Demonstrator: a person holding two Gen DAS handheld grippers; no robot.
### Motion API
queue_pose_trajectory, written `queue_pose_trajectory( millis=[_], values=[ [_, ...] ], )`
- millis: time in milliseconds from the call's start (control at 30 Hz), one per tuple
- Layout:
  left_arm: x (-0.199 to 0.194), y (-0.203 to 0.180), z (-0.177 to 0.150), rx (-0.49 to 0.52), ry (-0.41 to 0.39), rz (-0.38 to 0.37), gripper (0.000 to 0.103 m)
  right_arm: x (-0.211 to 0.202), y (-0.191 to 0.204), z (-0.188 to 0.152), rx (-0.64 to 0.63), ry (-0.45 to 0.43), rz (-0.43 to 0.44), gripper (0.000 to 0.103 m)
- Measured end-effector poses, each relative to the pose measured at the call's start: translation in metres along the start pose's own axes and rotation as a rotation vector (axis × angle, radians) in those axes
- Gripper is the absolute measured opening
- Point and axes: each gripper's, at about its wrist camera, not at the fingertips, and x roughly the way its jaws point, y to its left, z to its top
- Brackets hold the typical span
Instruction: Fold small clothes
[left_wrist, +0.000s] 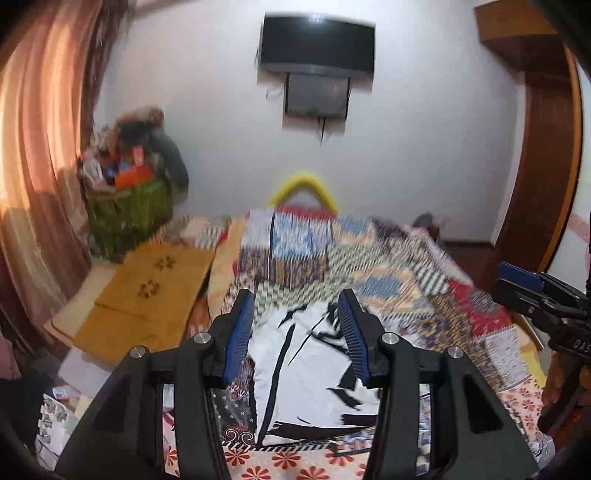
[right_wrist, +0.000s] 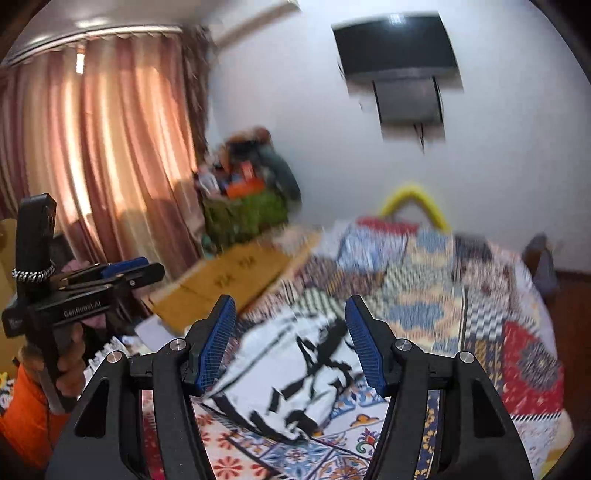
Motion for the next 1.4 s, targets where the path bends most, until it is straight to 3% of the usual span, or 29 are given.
queue_pose_trajectory(
  millis=[200, 300, 367, 567, 633, 1400],
  values=[
    [-0.072, -0.027, -0.012, 0.016, -0.150, 0.043, 0.048, -0.053, 0.033, -0.001, -0.042, -0.129, 0.018, 0.058],
    [-0.092, -0.034, -0.020, 0.012, -0.183, 0.045, 0.063, -0.068, 0.043, -0.008, -0.051, -0.165, 0.005, 0.060],
    [-0.101, -0.036, -0.024, 0.005, -0.195, 0.038, 0.075, -0.074, 0.048, -0.013, -0.050, -0.180, -0.011, 0.075],
    [-0.117, -0.042, -0.034, 0.018, -0.222, 0.054, 0.101, -0.084, 0.054, -0.023, -0.059, -0.197, -0.072, 0.098],
    [-0.119, -0.041, -0.037, 0.003, -0.228, 0.049, 0.103, -0.084, 0.054, -0.024, -0.061, -0.203, -0.088, 0.103],
    [-0.118, -0.040, -0.046, -0.016, -0.230, 0.053, 0.103, -0.082, 0.056, -0.033, -0.053, -0.156, -0.107, 0.102]
  ],
)
